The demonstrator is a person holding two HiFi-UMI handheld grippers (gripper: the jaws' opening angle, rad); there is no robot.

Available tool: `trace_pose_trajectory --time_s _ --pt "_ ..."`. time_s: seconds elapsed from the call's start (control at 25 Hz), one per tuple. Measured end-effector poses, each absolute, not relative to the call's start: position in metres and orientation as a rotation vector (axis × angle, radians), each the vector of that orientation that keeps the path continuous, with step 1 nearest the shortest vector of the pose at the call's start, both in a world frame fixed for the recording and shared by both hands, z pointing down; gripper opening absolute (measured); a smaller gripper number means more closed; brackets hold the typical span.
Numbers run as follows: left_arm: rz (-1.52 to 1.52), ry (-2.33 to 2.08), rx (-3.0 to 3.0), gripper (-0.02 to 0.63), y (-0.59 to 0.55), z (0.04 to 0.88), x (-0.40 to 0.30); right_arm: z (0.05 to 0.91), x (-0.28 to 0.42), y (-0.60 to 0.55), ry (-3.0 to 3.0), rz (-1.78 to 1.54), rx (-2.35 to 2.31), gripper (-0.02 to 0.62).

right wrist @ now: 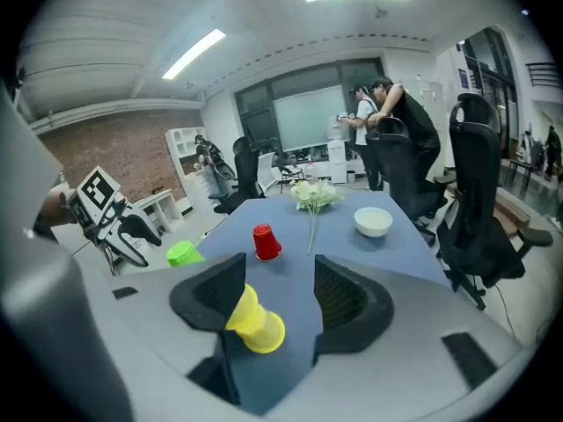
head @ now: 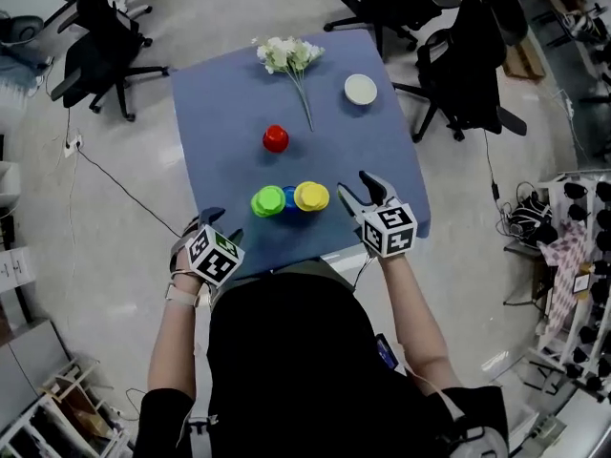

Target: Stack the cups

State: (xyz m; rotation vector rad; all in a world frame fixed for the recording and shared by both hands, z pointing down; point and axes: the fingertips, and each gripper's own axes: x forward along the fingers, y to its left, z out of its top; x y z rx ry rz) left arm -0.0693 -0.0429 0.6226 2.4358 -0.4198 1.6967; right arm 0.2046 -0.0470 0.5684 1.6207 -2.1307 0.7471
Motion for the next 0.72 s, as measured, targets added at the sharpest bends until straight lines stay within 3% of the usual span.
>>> trace_pose_trajectory --time_s 0.2,0.32,0.72 --pt "1.571 -0.629 2.351 0.175 -0.043 0.623 -0.091 0.574 0.192 -0.103 -2.248 0.667 1.397 0.256" --pt "1.486 -0.806 2.294 0.015 -0.044 0.621 -0.107 0.586 0.179 -0.134 -2.292 0.627 1.244 0.256" --pt "1.043 -1.097 1.97 0.012 -0.002 0.627 -0.147 0.647 0.113 -0.195 -2.352 0.488 0.832 0.256"
